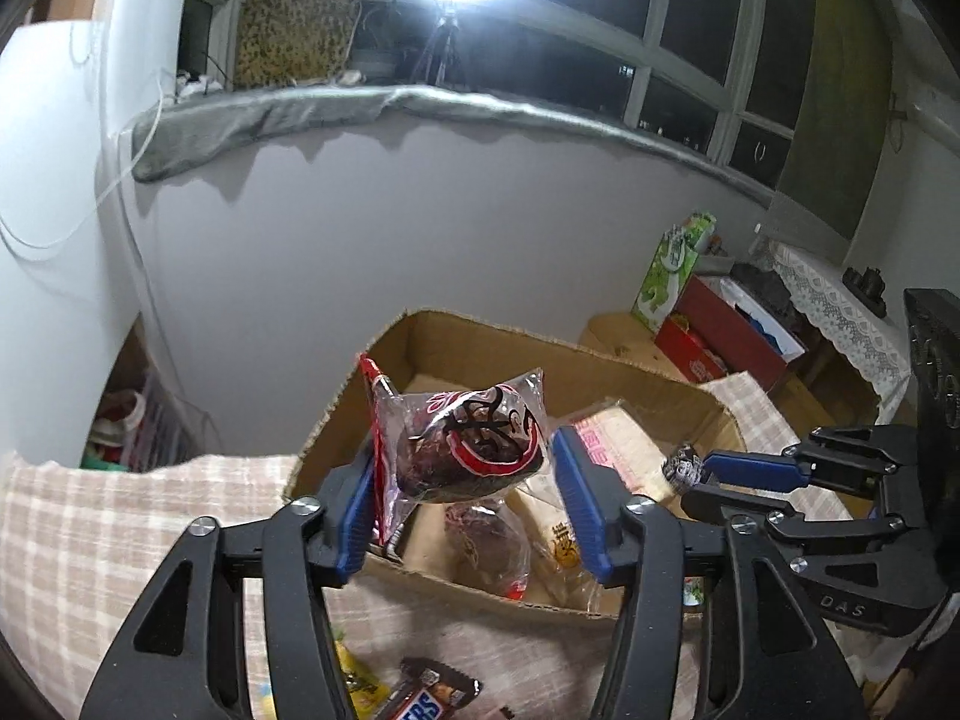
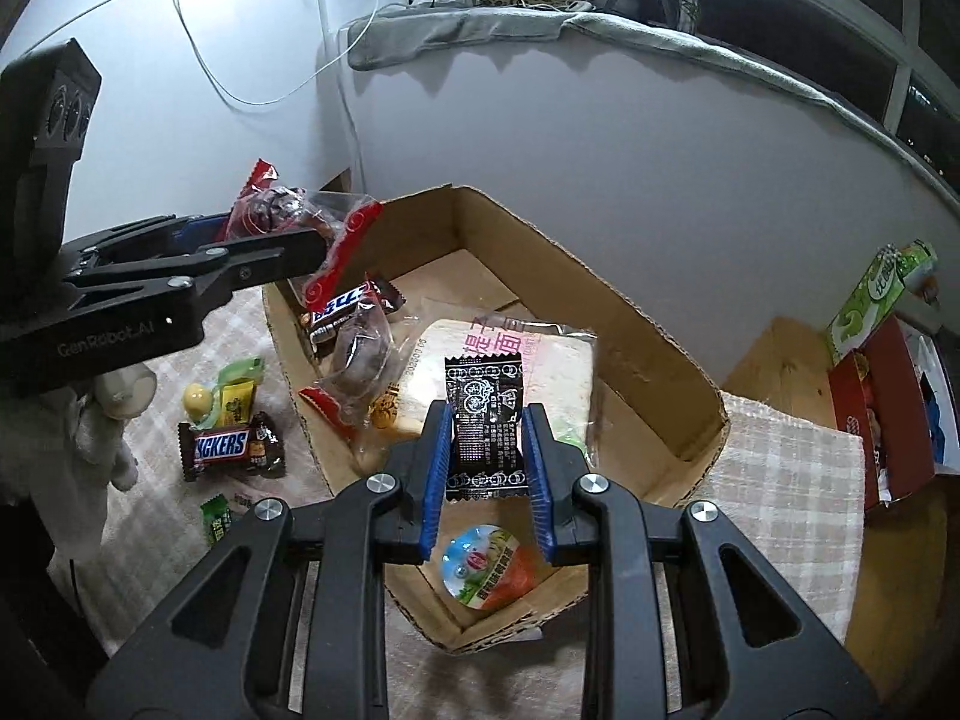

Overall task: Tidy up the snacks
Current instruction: 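Carry the pastry packet into the box with the left tool while the right tool carries the black packet there, then withdraw both open tools from the box toward the table snacks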

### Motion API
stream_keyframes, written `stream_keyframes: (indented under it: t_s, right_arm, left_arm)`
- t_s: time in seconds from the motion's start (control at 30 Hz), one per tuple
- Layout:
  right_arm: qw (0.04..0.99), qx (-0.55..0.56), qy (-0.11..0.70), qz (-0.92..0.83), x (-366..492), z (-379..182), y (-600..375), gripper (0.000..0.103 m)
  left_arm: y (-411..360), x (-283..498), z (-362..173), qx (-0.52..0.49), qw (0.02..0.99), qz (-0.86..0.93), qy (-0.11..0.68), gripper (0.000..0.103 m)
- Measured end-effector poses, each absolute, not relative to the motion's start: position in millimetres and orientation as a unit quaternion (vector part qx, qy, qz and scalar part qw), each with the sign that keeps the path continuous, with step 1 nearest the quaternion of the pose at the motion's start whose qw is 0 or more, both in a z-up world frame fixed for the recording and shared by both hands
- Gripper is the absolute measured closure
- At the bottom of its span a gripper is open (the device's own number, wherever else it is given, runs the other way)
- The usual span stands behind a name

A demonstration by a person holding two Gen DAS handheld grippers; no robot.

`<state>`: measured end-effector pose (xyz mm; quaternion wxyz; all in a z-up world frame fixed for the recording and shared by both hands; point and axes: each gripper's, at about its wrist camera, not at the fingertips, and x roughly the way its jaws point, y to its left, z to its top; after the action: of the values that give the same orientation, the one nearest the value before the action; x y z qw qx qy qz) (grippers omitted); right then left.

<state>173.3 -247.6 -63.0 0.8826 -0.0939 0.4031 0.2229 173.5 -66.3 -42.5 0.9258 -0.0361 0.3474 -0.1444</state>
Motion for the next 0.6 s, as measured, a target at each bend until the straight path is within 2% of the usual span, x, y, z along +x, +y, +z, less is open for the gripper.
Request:
stream_keyframes:
  t_s: [0.03, 0.07, 0.13, 0.6]
  right_arm:
    - [0.882, -0.093, 0.404, 0.225, 174, -63, -247, 0.068]
    - [0.882, -0.094, 0.404, 0.225, 173, -63, -247, 0.044]
    - [0.888, -0.095, 0.395, 0.215, 171, -62, -249, 0.019]
    - [0.899, -0.088, 0.373, 0.211, 153, -42, -253, 0.018]
  left_arm:
    - [-66, 174, -44, -0.037, 0.926, -0.143, 0.348, 0.046]
    - [-66, 174, -44, -0.038, 0.926, -0.140, 0.348, 0.046]
    - [-64, 174, -44, -0.041, 0.925, -0.138, 0.351, 0.046]
    - [-26, 147, -20, -0.050, 0.936, -0.117, 0.328, 0.046]
